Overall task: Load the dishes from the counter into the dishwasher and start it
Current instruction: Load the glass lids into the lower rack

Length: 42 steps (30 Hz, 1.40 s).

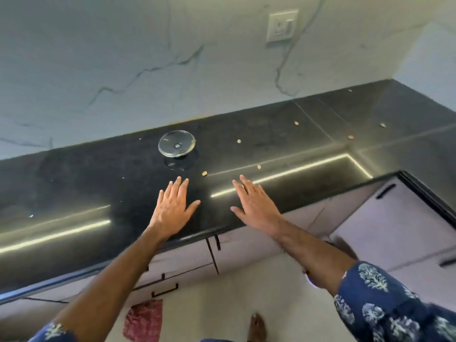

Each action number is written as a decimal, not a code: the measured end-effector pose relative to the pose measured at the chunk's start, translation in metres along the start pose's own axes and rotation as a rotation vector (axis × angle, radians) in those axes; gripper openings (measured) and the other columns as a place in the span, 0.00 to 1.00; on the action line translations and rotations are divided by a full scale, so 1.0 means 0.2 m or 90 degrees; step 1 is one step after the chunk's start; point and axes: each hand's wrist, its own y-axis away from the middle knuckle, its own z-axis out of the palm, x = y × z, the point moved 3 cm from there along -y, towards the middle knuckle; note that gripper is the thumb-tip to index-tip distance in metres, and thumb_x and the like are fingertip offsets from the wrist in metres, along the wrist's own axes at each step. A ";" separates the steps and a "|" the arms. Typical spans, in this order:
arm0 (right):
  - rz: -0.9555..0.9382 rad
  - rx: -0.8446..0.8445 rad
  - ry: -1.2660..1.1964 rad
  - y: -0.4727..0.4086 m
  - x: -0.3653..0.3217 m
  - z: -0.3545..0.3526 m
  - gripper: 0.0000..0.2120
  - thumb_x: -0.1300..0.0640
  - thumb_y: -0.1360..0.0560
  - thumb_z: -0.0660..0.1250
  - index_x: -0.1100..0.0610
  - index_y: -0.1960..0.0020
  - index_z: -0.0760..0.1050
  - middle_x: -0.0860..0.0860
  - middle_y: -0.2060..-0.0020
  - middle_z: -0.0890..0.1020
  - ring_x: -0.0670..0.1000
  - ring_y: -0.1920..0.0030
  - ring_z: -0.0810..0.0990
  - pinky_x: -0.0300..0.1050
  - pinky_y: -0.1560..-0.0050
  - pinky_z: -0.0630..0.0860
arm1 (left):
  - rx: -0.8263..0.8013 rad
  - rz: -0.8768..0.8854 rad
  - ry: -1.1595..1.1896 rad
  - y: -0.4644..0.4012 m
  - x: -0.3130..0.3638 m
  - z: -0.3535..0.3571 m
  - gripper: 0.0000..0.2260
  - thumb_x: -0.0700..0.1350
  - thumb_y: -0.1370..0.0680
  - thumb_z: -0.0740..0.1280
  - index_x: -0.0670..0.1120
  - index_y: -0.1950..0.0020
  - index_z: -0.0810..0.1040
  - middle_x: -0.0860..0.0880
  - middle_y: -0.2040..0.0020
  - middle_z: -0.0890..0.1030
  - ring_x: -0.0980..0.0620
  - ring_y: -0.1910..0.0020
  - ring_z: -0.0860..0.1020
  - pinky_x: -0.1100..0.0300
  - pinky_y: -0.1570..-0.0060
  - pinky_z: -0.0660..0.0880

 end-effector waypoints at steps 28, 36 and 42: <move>0.451 0.053 -0.950 -1.01 -0.11 0.11 0.21 0.52 0.21 0.68 0.53 0.30 0.69 0.55 0.37 0.77 0.55 0.41 0.81 0.53 0.40 0.79 | -0.175 -0.253 0.836 -1.16 -0.69 0.07 0.10 0.34 0.17 0.58 0.40 0.37 0.69 0.37 0.53 0.83 0.41 0.61 0.85 0.47 0.64 0.83; 0.460 0.036 -1.076 -0.33 -0.08 -0.01 0.18 0.52 0.20 0.64 0.48 0.30 0.70 0.56 0.43 0.83 0.66 0.49 0.84 0.54 0.52 0.82 | -0.509 0.162 0.681 -0.87 0.00 -0.03 0.11 0.30 0.19 0.60 0.40 0.38 0.71 0.45 0.60 0.83 0.42 0.67 0.84 0.50 0.68 0.82; 0.573 0.219 -1.124 0.70 -0.16 0.07 0.25 0.69 0.23 0.55 0.51 0.31 0.72 0.61 0.41 0.82 0.67 0.47 0.83 0.59 0.45 0.80 | -0.634 0.266 0.676 -0.28 0.68 0.09 0.10 0.37 0.18 0.64 0.42 0.37 0.74 0.46 0.57 0.82 0.50 0.68 0.82 0.54 0.68 0.79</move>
